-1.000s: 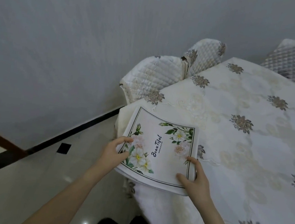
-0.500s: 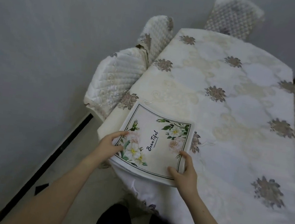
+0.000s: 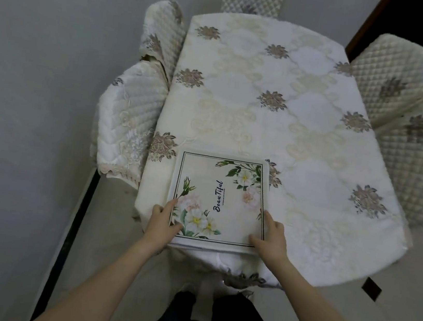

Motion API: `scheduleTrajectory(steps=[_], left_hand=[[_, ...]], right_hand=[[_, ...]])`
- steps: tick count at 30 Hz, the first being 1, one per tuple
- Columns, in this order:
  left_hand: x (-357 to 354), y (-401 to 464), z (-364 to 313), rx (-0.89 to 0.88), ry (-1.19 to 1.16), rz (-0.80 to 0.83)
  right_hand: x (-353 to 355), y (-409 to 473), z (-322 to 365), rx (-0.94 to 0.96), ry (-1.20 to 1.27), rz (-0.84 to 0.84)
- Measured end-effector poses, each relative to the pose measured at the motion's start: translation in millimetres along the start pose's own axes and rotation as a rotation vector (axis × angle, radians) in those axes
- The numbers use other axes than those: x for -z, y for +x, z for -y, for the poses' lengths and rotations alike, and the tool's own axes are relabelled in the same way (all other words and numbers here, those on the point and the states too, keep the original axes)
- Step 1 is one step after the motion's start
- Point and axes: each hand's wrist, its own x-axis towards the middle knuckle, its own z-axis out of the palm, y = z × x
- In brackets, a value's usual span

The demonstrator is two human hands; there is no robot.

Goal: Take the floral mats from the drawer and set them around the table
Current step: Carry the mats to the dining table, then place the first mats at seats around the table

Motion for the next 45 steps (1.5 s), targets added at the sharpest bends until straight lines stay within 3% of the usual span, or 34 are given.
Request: scheduleTrajectory(steps=[5,8,11,21,26,35,45], left_hand=[[0,3,8,-0.184,0.435,-0.059],[1,7,14,-0.373,0.658,0.023],[-1,9,21,-0.423,0.775,0.068],[4,11,13,-0.369,0.831,0.120],[12,11,-12,-0.349,0.647,0.109],[-25,-19,-123,-0.687,0.439,-0.088],[-141,-72,-240,-1.030,0.444,0.084]], right_hand=[[-5,0,-5,0.074,-0.319,-0.007],[-15,-2,-7,0.207,-0.451,0.011],[-24,-3,-10,0.216,-0.511,0.054],[-21,2,-11,0.187,-0.545,0.090],[-3,-11,-4,0.226,-0.270,-0.039],[64,-59,-33,0.227,-0.128,-0.348],[166,-143,-141,0.010,-0.126,-0.659]])
